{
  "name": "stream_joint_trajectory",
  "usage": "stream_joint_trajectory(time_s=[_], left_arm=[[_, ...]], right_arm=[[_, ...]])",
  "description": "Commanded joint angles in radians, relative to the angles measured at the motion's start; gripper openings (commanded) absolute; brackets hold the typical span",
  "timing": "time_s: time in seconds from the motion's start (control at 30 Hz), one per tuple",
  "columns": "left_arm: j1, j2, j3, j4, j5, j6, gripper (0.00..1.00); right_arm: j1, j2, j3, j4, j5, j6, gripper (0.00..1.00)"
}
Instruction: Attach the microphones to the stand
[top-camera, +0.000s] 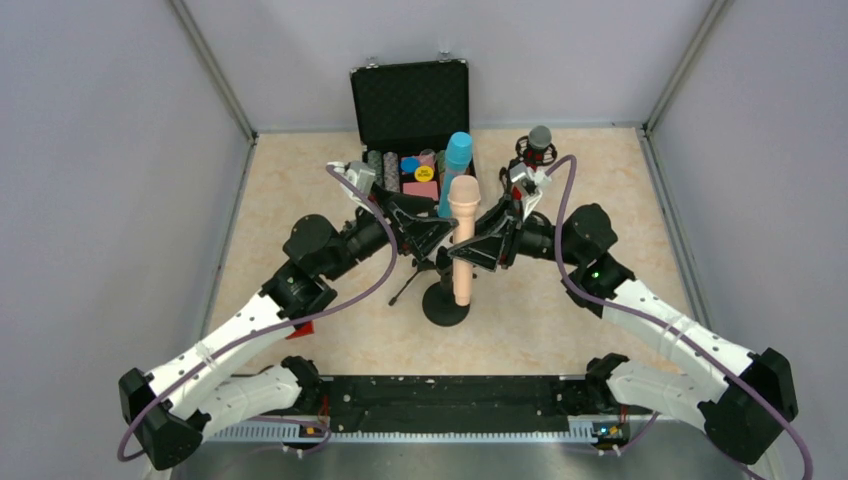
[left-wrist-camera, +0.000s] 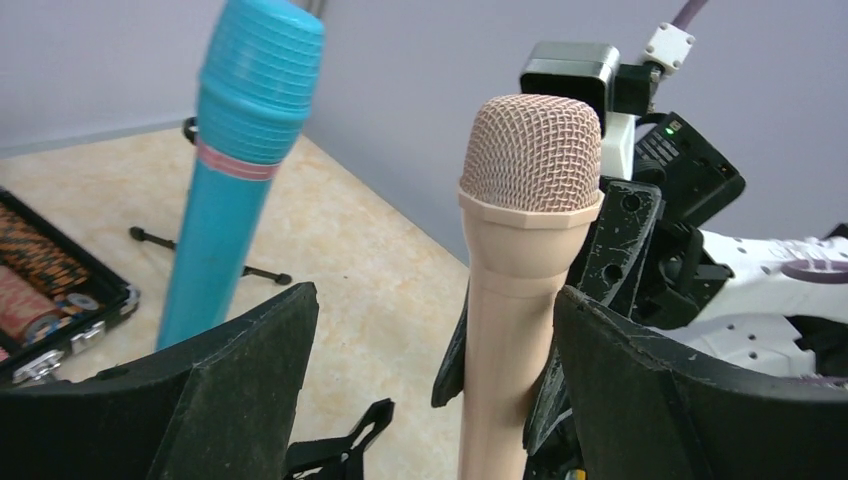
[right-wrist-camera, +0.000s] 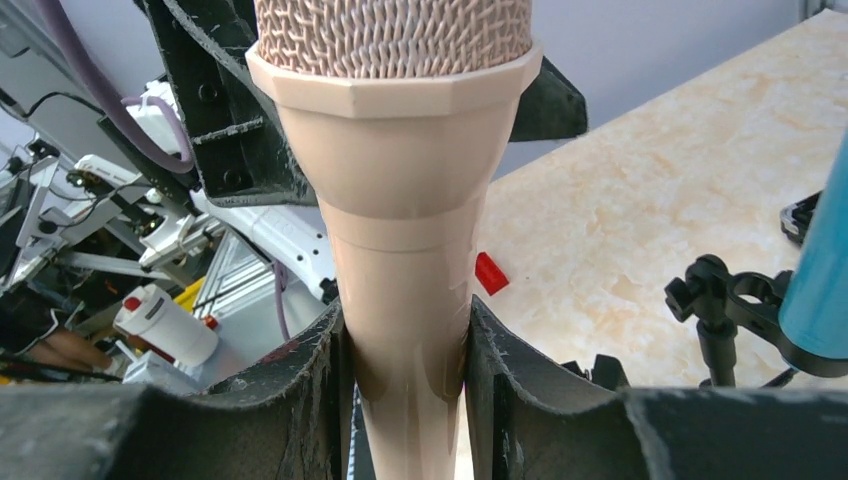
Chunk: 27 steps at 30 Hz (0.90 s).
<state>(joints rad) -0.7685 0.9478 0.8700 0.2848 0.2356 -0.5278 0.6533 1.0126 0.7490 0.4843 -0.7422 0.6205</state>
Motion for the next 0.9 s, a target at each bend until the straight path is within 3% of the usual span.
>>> stream_joint_trajectory(time_s=[0.0,0.5,0.87], left_arm=[[0.000,-0.048,-0.026,-0.006,-0.130,0.023,0.91],[0.000,-0.055,-0.077,-0.173,-0.203,0.039,0.89],[0.000,-0.058,-0.144,-0.157,-0.002,0.260,0.96]], right_arm=[[-0.045,-0.034,-0.014,0.047,0.034,0.018,0.00],[-0.259,-0.093,-0.100,0.137,-0.057,0.157,0.00],[-0.413,-0.098,-0.205,0.317,-0.115,0.319,0.00]])
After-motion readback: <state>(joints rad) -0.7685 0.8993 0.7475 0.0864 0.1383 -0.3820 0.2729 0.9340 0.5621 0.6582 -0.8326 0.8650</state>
